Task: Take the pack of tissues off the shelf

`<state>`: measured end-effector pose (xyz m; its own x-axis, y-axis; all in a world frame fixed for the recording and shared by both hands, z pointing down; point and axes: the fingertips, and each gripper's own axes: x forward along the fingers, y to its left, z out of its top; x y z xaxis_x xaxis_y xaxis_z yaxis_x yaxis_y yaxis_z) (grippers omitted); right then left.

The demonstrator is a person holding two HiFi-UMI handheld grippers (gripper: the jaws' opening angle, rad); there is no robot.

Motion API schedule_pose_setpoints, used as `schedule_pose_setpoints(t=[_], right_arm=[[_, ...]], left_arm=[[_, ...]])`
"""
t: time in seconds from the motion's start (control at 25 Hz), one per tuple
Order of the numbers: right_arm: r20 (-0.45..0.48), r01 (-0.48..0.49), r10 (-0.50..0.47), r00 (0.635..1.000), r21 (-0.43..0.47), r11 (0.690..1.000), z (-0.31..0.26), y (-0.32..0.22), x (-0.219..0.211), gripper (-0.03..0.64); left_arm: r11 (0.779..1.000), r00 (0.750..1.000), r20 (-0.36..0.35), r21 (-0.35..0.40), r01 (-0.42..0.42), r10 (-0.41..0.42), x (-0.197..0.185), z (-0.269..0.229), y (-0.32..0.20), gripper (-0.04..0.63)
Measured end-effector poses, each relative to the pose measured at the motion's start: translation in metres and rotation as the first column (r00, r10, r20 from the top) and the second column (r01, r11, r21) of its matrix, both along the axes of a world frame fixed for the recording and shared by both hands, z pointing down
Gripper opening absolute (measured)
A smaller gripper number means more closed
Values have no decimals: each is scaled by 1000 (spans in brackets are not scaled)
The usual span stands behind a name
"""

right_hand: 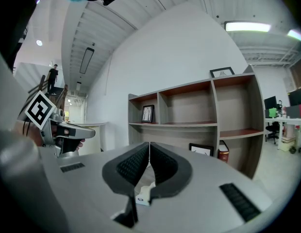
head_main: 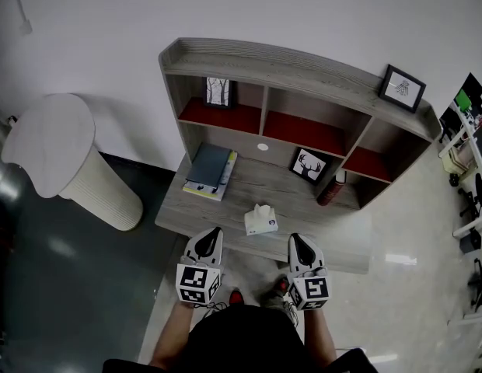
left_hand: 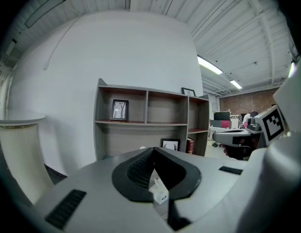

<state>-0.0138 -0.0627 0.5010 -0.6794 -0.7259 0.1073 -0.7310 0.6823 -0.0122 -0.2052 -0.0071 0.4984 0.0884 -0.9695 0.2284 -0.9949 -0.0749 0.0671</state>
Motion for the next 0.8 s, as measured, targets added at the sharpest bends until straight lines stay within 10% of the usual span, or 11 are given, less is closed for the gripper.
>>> schedule_pose_setpoints(t=[0.8], right_arm=[[-2,22,-22,1000,0,1000,-8,6,-10,33]], left_arm=[[1000,1000,-5,0,4,-4,3,2,8,6]])
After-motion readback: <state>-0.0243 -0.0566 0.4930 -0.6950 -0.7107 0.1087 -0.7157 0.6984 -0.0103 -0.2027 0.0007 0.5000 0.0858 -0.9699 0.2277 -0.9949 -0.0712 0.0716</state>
